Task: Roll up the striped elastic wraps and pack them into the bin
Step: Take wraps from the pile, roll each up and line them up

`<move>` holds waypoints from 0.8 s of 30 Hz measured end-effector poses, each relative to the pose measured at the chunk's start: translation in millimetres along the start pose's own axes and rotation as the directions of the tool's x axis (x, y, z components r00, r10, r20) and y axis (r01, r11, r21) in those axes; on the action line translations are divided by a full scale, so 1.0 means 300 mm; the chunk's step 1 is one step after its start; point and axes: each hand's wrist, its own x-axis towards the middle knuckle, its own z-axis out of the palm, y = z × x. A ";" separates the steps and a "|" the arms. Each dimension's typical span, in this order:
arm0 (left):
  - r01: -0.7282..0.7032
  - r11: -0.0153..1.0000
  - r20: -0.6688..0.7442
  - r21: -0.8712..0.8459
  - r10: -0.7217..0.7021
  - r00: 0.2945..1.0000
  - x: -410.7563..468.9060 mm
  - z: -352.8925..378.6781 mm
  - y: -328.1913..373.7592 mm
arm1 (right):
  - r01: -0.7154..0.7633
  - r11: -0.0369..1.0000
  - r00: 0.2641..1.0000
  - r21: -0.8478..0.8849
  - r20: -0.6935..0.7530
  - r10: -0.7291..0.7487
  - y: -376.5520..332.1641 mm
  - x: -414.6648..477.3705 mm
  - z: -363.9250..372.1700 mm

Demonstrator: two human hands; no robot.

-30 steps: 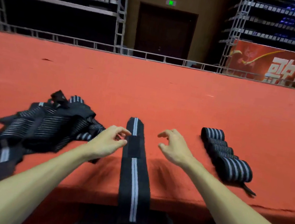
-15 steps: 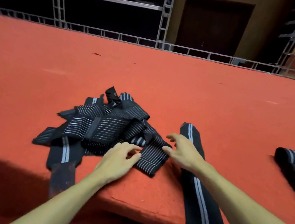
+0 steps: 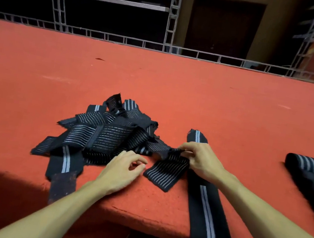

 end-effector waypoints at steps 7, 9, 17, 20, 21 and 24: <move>-0.153 0.985 -0.038 -0.073 0.151 0.988 0.036 0.056 0.157 | 0.026 0.987 1.000 -0.158 -0.001 -0.027 0.057 -0.137 -0.219; -0.182 0.981 -0.016 -0.070 0.181 0.983 0.050 0.095 0.207 | -0.010 0.976 0.996 -0.215 0.082 0.028 0.092 -0.192 -0.264; -0.209 0.978 0.071 -0.011 0.209 0.975 0.104 0.231 0.282 | -0.203 0.903 0.935 -0.379 0.199 0.294 0.215 -0.371 -0.324; -0.138 0.990 0.087 0.025 0.135 0.987 0.146 0.256 0.271 | -0.248 0.886 0.918 -0.392 0.197 0.344 0.248 -0.357 -0.298; -0.092 0.995 0.095 0.024 0.089 0.991 0.160 0.267 0.267 | -0.252 0.885 0.921 -0.391 0.184 0.344 0.259 -0.344 -0.289; 0.081 0.996 0.073 0.019 -0.083 0.994 0.190 0.310 0.263 | -0.235 0.902 0.944 -0.362 0.136 0.300 0.297 -0.297 -0.255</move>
